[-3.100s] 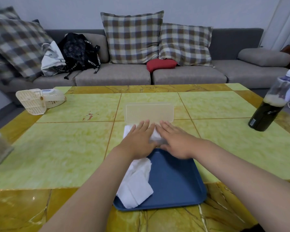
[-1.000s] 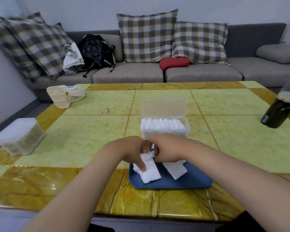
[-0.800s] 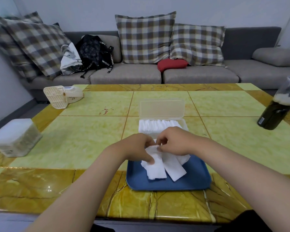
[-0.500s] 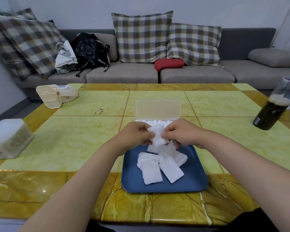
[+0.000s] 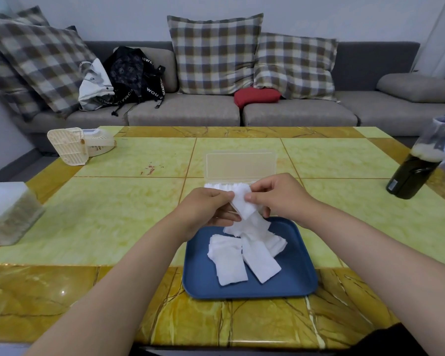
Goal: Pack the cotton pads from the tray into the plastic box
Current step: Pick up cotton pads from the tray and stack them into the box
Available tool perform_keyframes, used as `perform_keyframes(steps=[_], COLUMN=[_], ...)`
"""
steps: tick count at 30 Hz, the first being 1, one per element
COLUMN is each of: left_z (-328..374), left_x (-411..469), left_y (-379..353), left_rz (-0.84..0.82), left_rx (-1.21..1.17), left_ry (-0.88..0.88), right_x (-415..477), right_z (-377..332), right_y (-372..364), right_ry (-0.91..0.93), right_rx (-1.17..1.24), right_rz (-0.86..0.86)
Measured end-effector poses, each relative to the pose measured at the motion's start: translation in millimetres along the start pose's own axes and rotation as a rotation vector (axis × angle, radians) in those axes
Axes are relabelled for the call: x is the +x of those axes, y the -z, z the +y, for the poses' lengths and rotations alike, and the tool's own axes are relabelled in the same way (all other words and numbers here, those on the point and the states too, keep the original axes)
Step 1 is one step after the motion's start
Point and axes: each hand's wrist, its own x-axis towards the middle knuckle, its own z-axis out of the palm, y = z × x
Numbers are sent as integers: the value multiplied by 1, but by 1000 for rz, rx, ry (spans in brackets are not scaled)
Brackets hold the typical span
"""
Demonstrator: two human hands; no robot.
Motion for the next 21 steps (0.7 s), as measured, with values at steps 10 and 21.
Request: perform_keyframes(steps=[10,21], left_z=[2,0], left_x=[4,5], left_y=[-2,2], left_rz=[7,103], left_rx=[-264,-257], left_ry=[81,130], right_x=[-1,-4], right_z=[-2,-11], right_y=[-4,14], right_ry=[12,83], right_rx=[81,93], right_rz=[90,87])
